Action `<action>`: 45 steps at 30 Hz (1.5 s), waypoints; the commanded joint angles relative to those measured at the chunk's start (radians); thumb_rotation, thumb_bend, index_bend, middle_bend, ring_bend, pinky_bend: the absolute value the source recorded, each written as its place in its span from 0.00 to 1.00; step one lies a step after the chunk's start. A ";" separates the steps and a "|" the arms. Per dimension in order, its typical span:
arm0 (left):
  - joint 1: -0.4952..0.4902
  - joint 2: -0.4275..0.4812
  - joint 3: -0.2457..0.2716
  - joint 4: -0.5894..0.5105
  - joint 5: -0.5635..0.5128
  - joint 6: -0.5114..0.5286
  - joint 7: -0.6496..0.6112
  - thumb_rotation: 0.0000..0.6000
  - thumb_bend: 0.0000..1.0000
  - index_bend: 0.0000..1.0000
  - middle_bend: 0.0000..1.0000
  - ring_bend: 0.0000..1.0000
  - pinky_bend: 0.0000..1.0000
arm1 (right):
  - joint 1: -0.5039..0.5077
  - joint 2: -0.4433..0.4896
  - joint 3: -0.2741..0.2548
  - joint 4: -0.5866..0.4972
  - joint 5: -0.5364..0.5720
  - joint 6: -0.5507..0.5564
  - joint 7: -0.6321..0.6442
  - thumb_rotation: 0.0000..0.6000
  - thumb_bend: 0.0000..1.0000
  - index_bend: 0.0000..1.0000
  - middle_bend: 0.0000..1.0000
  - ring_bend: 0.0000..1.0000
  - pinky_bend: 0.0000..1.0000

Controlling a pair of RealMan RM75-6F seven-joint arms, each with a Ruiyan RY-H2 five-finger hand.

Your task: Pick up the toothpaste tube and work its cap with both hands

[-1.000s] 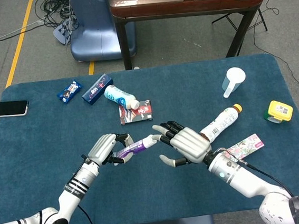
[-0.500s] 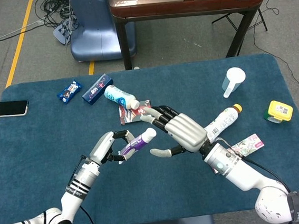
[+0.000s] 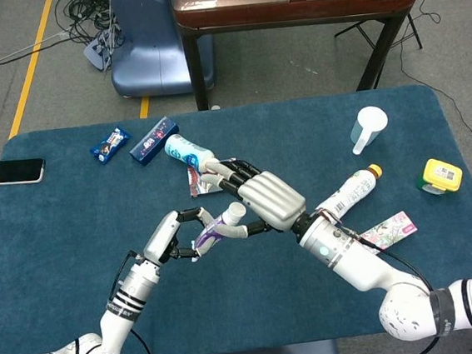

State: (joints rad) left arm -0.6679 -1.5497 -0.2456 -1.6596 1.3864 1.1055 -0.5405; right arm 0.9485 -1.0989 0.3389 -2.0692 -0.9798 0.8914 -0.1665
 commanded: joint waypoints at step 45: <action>-0.002 -0.013 -0.019 -0.003 0.001 0.028 -0.038 1.00 0.47 0.58 0.67 0.45 0.34 | 0.116 -0.166 -0.008 0.085 0.114 0.030 -0.022 0.00 0.07 0.00 0.00 0.00 0.00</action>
State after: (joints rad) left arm -0.6700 -1.5625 -0.2640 -1.6624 1.3875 1.1335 -0.5786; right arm 1.0643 -1.2627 0.3304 -1.9862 -0.8651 0.9204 -0.1900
